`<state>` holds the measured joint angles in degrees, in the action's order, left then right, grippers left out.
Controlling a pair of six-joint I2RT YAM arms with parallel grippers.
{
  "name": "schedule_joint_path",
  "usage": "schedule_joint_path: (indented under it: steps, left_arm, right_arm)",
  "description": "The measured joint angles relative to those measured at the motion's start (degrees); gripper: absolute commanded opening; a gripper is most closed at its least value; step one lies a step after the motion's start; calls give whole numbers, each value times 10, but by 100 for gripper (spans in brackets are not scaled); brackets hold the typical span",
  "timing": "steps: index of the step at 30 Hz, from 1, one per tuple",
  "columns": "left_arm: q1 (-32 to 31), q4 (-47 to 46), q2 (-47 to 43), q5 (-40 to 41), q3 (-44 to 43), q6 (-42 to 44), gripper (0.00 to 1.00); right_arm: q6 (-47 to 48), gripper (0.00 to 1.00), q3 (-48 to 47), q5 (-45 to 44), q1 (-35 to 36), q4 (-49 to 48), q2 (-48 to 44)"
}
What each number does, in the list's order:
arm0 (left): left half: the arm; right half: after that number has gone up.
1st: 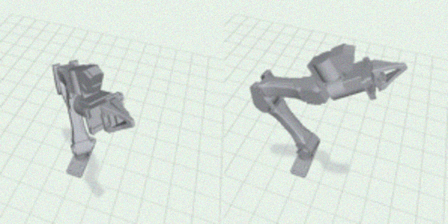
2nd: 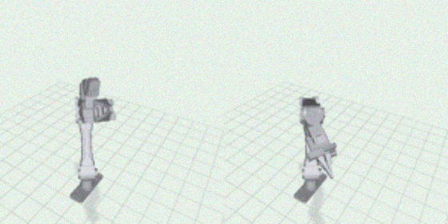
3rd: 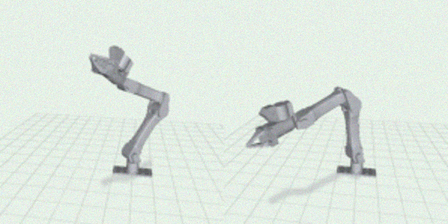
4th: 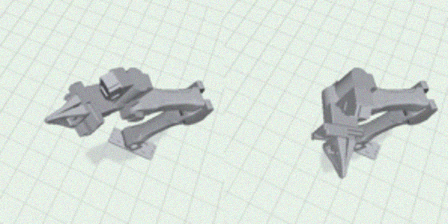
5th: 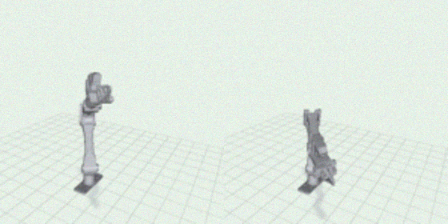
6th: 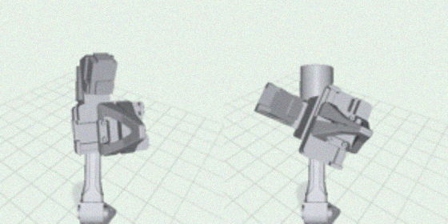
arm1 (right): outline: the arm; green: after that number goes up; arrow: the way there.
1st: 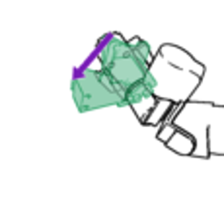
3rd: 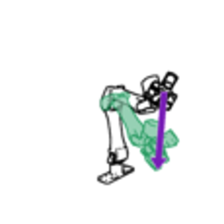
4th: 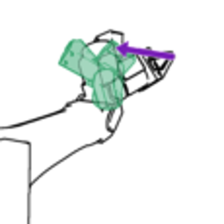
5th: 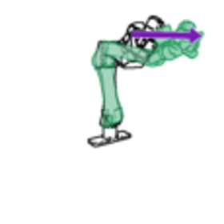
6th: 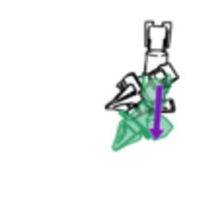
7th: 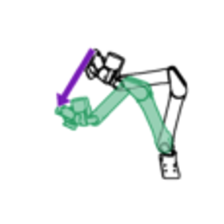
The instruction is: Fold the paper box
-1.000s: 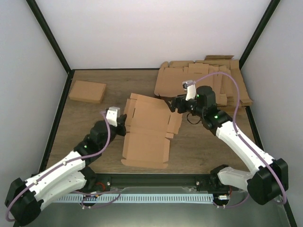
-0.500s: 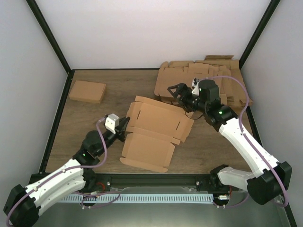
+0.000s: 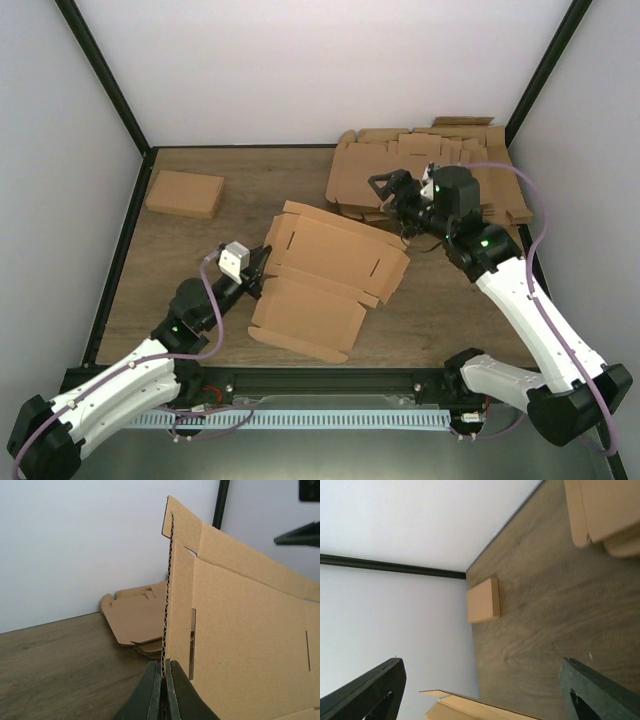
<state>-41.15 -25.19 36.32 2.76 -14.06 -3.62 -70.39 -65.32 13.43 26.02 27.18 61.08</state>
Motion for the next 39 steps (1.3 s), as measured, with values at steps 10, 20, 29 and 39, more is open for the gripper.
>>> schedule_joint_path:
  steps: [10, 20, 29, 39]
  left_arm:
    - [0, 5, 5, 88, 11, -26, 4]
    - [0, 22, -42, 124, 25, -32, 4]
    - [0, 44, -77, 126, 35, -32, 4]
    - [0, 50, -85, 128, 41, -33, 4]
  right_arm:
    - [218, 79, 27, -46, 0, -3, -29]
    - [359, 72, 332, 18, 0, -124, -121]
    - [414, 34, 403, 80, 1, -284, -97]
    - [463, 30, 410, 86, 0, -359, -67]
